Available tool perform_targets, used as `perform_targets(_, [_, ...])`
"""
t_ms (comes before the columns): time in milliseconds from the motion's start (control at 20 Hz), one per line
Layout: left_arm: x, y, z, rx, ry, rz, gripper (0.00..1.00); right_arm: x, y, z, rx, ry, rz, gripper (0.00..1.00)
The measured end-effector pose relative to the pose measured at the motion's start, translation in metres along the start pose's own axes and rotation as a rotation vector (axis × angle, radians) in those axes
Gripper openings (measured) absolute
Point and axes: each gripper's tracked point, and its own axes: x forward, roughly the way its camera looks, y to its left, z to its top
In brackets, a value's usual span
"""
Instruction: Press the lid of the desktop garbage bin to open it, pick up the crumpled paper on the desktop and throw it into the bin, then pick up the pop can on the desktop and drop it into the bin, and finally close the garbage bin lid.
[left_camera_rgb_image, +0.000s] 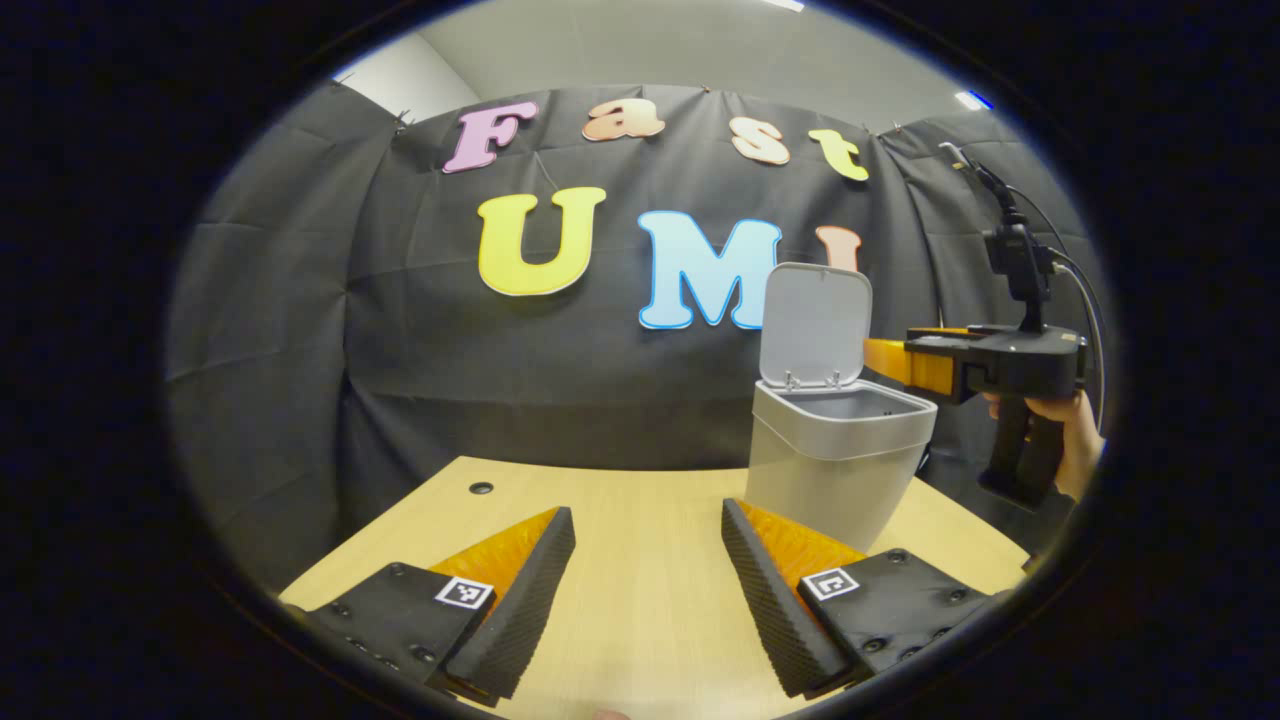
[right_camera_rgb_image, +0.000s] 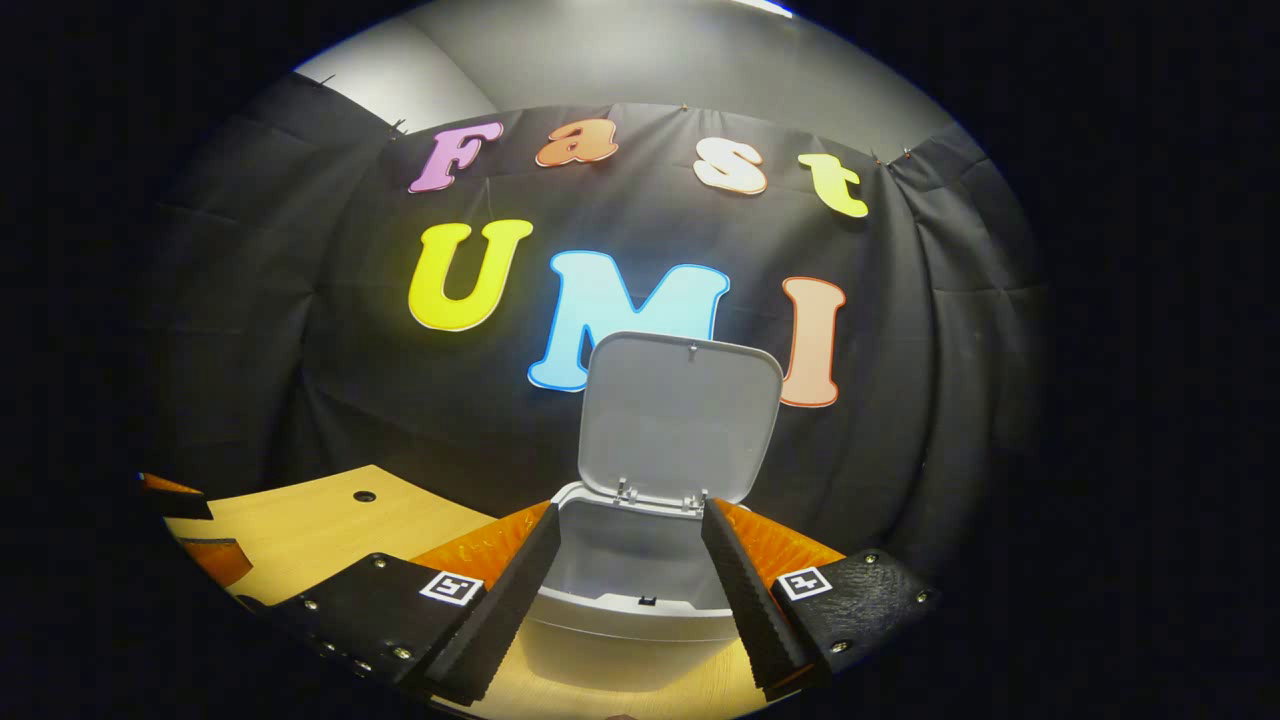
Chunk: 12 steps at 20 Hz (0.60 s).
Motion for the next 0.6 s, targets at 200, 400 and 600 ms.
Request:
perform_targets(200, [0.013,-0.001,0.003,0.015,-0.011,-0.052,0.92,0.011,-0.017,0.027,0.02,0.002,-0.062,0.91])
perform_targets(400, [0.025,-0.005,0.01,0.024,-0.039,-0.112,0.97,0.029,-0.038,0.059,0.032,-0.009,-0.126,0.92])
perform_targets(600, [0.032,-0.009,0.01,0.012,-0.04,-0.155,0.92,0.053,-0.045,0.086,0.079,-0.018,-0.137,0.91])
